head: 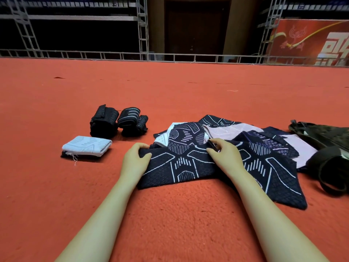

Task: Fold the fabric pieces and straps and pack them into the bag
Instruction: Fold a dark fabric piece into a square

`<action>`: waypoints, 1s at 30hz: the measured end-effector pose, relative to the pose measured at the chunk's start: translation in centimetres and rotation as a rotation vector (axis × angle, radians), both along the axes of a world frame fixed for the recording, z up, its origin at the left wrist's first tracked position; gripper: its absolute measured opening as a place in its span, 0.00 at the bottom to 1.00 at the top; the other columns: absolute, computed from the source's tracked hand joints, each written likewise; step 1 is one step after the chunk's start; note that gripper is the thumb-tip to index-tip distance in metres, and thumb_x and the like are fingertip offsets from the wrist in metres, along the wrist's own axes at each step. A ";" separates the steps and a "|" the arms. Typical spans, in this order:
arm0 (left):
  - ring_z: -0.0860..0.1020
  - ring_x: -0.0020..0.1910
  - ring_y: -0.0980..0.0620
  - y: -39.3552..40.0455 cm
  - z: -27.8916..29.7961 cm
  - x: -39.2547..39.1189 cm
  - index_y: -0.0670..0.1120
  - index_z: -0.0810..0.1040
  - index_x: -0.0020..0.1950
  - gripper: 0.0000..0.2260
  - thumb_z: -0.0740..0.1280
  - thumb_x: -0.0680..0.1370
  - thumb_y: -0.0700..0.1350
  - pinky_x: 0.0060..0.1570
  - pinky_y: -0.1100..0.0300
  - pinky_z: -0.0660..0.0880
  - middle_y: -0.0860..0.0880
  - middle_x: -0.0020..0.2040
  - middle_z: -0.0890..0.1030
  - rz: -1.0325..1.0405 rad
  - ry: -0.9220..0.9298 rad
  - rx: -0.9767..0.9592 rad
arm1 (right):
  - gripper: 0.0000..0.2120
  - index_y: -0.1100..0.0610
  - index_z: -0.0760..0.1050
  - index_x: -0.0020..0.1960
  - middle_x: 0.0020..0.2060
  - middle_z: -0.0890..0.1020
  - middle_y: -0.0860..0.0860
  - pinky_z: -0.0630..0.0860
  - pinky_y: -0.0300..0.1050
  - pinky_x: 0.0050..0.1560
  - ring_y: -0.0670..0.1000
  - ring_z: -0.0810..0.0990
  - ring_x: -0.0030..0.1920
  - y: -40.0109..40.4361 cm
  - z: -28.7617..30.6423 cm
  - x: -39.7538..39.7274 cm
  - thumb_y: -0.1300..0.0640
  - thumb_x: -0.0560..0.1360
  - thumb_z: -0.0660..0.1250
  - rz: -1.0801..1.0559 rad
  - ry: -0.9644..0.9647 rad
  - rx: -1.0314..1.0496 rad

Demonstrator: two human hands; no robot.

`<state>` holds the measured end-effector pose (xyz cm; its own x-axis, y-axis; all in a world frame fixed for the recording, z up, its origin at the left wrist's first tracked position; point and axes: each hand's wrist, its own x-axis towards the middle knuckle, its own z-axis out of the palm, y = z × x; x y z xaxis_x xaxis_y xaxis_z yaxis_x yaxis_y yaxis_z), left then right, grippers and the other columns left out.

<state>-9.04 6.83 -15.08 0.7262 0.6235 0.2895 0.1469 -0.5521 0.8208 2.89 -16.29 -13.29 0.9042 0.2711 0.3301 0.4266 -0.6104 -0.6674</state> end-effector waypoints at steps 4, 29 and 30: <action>0.72 0.57 0.46 0.0 -0.2 0.1 0.51 0.78 0.52 0.10 0.69 0.72 0.41 0.57 0.57 0.65 0.47 0.53 0.77 0.089 -0.009 0.171 | 0.17 0.51 0.77 0.62 0.51 0.81 0.51 0.67 0.40 0.46 0.52 0.78 0.52 0.2 0.4 -0.3 0.55 0.73 0.68 -0.025 0.030 0.003; 0.79 0.46 0.58 -3.3 -0.4 1.3 0.51 0.75 0.61 0.13 0.60 0.79 0.41 0.53 0.60 0.73 0.57 0.39 0.81 -0.280 0.019 0.034 | 0.20 0.47 0.76 0.63 0.43 0.71 0.44 0.70 0.40 0.49 0.41 0.70 0.38 3.6 0.5 -3.3 0.60 0.72 0.68 0.266 -0.102 -0.058; 0.79 0.46 0.57 -3.5 -0.4 1.3 0.52 0.74 0.63 0.13 0.60 0.79 0.43 0.54 0.57 0.74 0.56 0.39 0.81 -0.283 -0.003 0.018 | 0.21 0.45 0.74 0.64 0.45 0.71 0.45 0.71 0.41 0.50 0.41 0.71 0.39 3.6 0.4 -3.2 0.58 0.72 0.69 0.248 -0.099 -0.075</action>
<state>-7.78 3.29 -15.48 0.8699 0.3905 0.3015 -0.0180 -0.5856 0.8104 -0.30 -12.69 -12.90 0.7715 0.5070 0.3844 0.6302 -0.5256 -0.5715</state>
